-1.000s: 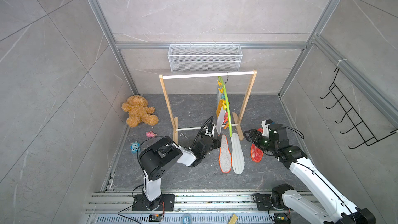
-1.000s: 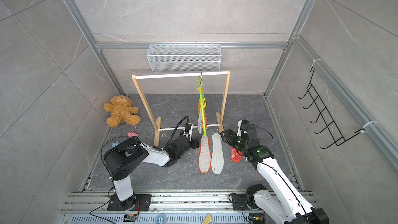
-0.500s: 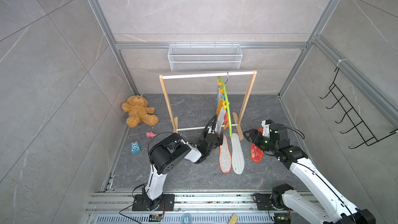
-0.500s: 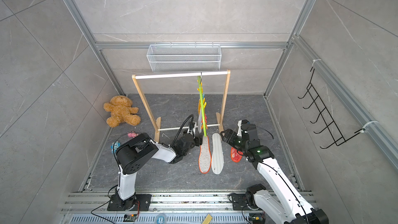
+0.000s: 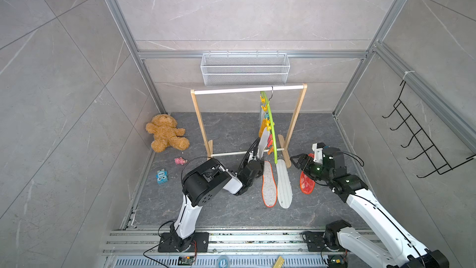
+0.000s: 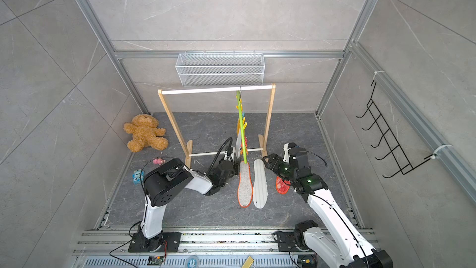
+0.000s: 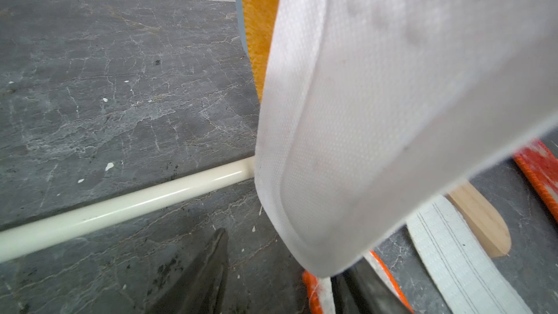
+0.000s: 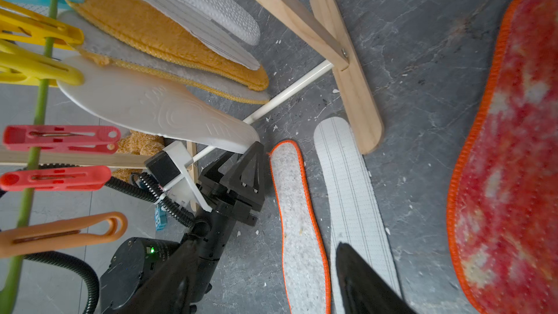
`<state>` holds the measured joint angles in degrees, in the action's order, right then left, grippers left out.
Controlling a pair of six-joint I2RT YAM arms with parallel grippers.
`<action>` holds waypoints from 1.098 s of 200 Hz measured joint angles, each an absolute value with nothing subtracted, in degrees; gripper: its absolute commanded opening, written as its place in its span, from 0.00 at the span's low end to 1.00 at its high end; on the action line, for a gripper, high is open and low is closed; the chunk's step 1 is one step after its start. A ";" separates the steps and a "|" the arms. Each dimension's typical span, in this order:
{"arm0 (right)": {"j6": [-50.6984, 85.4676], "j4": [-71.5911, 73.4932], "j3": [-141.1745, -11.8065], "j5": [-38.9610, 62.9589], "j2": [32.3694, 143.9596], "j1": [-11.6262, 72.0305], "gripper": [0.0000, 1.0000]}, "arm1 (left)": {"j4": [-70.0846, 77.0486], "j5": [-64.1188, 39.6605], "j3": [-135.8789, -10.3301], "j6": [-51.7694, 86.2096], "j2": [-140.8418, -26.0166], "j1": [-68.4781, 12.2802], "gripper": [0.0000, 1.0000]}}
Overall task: Take the shoe insoles off the hanger
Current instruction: Remove the insole from the hanger.
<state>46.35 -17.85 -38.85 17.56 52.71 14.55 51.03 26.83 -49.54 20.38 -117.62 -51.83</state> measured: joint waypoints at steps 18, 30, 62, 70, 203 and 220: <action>47.16 -16.82 -38.83 18.26 52.75 14.55 0.71 | 51.00 26.89 -49.60 20.40 -117.62 -51.83 0.44; 47.79 -16.16 -38.85 18.70 52.82 14.55 0.70 | 51.00 26.96 -49.60 20.36 -117.62 -51.83 0.41; 49.30 -14.48 -38.85 19.84 53.34 14.52 0.67 | 51.00 27.20 -49.58 20.36 -117.58 -51.77 0.32; 49.84 -14.02 -38.83 20.10 53.49 14.52 0.67 | 51.00 27.44 -49.47 20.32 -117.47 -51.75 0.30; 57.06 -8.08 -42.48 23.24 56.93 14.46 0.75 | 50.94 29.95 -42.54 18.35 -109.86 -50.19 0.00; 57.47 -7.44 -43.53 23.42 57.12 14.44 0.76 | 50.94 30.26 -41.63 18.02 -108.79 -50.09 0.00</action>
<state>57.47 -7.44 -43.53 23.42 57.12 14.44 50.94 30.26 -41.63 18.02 -108.79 -50.09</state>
